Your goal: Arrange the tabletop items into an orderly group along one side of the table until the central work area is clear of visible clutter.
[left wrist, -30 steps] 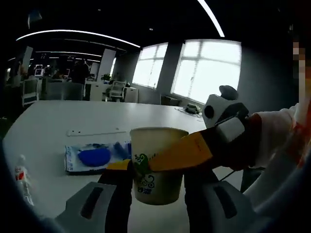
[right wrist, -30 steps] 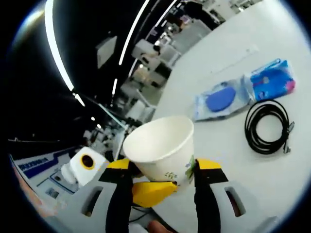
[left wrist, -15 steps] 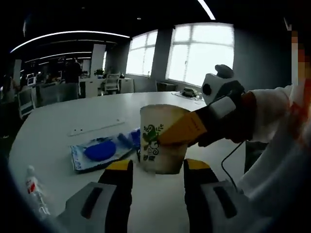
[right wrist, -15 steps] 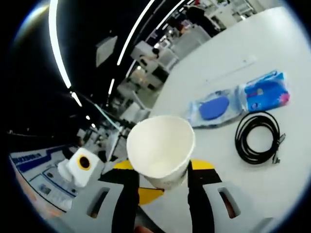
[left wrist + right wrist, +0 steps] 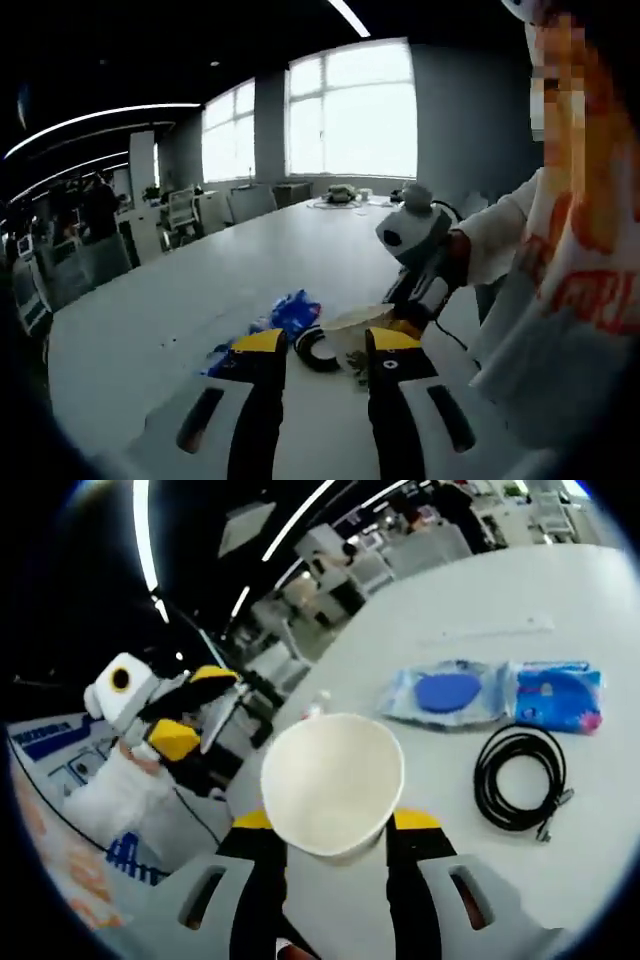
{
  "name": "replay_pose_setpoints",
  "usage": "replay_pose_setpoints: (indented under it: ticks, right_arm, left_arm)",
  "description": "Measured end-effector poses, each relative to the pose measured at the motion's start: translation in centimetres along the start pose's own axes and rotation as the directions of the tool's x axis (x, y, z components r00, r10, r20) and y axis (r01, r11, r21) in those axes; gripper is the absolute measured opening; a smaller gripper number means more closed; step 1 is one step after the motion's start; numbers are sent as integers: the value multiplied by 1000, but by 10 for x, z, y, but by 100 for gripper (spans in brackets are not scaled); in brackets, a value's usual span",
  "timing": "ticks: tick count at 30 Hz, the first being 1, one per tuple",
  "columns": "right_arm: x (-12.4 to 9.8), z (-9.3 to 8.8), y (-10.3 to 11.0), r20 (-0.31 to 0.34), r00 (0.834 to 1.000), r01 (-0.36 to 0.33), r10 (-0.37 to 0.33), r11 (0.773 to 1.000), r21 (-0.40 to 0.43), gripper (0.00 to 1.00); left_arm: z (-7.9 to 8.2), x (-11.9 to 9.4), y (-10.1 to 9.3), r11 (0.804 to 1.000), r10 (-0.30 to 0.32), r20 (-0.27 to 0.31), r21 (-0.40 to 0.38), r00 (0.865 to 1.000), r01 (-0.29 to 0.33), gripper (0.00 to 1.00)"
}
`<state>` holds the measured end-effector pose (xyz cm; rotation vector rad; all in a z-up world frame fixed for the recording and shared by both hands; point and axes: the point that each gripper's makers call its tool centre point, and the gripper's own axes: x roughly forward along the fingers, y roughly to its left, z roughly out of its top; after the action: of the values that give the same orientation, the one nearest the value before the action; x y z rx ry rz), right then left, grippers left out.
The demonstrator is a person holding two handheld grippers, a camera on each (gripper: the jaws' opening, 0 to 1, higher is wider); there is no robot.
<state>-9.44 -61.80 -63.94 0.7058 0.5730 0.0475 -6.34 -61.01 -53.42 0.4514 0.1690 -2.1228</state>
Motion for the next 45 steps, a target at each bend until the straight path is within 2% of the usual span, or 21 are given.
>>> replay_pose_setpoints:
  ticks: [3, 5, 6, 9, 14, 15, 17, 19, 20, 22, 24, 26, 28, 30, 32, 34, 38, 42, 45]
  right_arm:
    - [1, 0, 3, -2, 1000, -8, 8, 1000, 2, 37]
    - [0, 1, 4, -3, 1000, -9, 9, 1000, -5, 37]
    - [0, 2, 4, -2, 1000, -9, 9, 1000, -7, 37]
    - [-2, 3, 4, -8, 1000, -6, 5, 1000, -30, 37]
    - [-3, -5, 2, -52, 999, 0, -3, 999, -45, 37]
    - [-3, -6, 2, -58, 998, -1, -2, 999, -51, 37]
    - [-3, -7, 3, -61, 998, -2, -2, 998, -64, 37]
    - [-3, -7, 6, -62, 998, -16, 12, 998, -63, 37]
    - [-2, -7, 7, -61, 998, -20, 16, 998, -65, 37]
    - [-2, -7, 9, -60, 998, -24, 19, 997, -77, 37]
    - [-2, -7, 10, -61, 998, -27, 22, 996, -89, 37]
    - [-2, -9, 11, -68, 997, -34, 28, 995, -93, 37]
    - [-1, -13, 10, -72, 997, -41, 35, 996, -84, 37]
    - [-1, -15, 10, -71, 997, -48, 43, 996, -71, 37]
    - [-2, -17, 9, -65, 997, -49, 45, 997, -64, 38]
    - [-2, -16, 9, -62, 997, -43, 38, 996, -72, 38]
    - [-8, -17, 1, -56, 998, -20, 15, 997, -77, 43]
    - [-16, -27, -5, -53, 999, 0, -3, 998, -59, 47]
    - [-24, -37, -10, -53, 998, 14, -16, 999, -34, 47]
  left_arm:
    - [3, 10, -6, 992, -96, -63, 71, 993, 101, 30]
    - [1, 16, -11, 979, -160, -121, 104, 980, 173, 29]
    - [-2, 18, -16, 967, -200, -162, 129, 966, 222, 28]
    - [-6, 26, -21, 943, -231, -230, 185, 945, 275, 27]
    - [1, 40, -24, 931, -255, -233, 202, 939, 303, 24]
    - [0, 41, -32, 909, -297, -259, 217, 919, 355, 23]
    - [-9, 45, -38, 884, -311, -331, 243, 891, 399, 23]
    - [-18, 47, -39, 877, -305, -390, 241, 869, 416, 24]
    - [-24, 47, -42, 868, -314, -421, 235, 851, 436, 23]
    - [-27, 48, -46, 855, -323, -437, 246, 839, 457, 18]
    - [-31, 49, -49, 849, -337, -447, 235, 829, 472, 11]
    - [-32, 50, -49, 857, -332, -450, 223, 829, 464, 4]
    - [-35, 48, -50, 869, -337, -461, 183, 821, 460, 3]
    - [-39, 46, -50, 863, -330, -472, 201, 818, 464, 1]
    - [-40, 45, -50, 864, -319, -473, 211, 822, 457, 1]
    - [-40, 44, -50, 875, -315, -462, 197, 829, 442, 0]
    - [-50, 39, -36, 883, -245, -489, 244, 837, 401, 0]
    - [-55, 29, -21, 909, -214, -487, 218, 847, 355, 0]
    - [-63, 21, -9, 920, -171, -509, 224, 844, 322, 0]
